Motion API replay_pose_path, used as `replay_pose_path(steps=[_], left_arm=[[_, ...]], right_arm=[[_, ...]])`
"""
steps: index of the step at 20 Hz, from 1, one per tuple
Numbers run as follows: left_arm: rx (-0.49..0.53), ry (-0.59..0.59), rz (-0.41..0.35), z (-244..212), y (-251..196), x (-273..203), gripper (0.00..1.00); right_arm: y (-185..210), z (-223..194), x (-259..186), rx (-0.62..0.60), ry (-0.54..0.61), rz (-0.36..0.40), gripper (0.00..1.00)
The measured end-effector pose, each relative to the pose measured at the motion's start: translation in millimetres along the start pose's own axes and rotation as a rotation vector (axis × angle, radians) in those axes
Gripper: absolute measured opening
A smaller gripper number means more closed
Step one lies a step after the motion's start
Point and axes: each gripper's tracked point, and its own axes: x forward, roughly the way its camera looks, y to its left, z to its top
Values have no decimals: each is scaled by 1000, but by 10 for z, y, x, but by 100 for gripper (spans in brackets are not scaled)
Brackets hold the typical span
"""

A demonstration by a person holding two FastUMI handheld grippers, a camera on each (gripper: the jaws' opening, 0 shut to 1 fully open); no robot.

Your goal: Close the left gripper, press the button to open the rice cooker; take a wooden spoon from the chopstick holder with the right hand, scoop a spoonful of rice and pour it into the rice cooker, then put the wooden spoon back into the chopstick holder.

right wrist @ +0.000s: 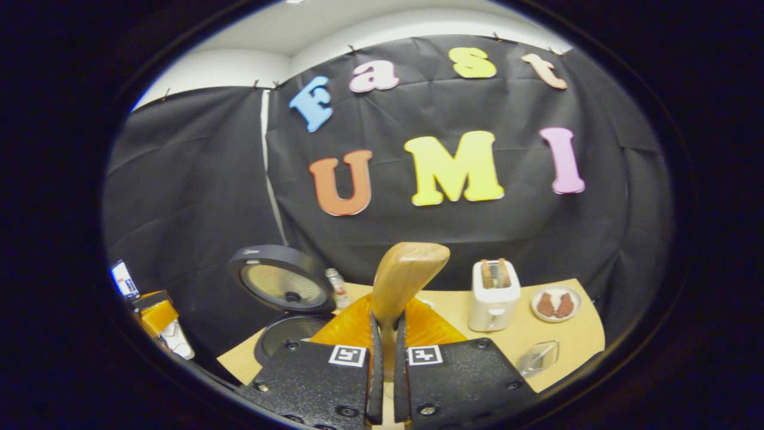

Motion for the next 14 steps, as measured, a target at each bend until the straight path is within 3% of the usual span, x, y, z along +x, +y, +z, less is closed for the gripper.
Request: replay_pose_path(steps=[4,7,14], left_arm=[[13,3,-32,36,-319,286,94],[32,2,-12,102,-433,507,95],[12,46,29,184,-636,872,95]], right_arm=[[-1049,-1,-218,65,-9,-158,12],[-1752,-121,-211,114,-8,-254,12],[-2617,-674,-46,152,59,-355,12]])
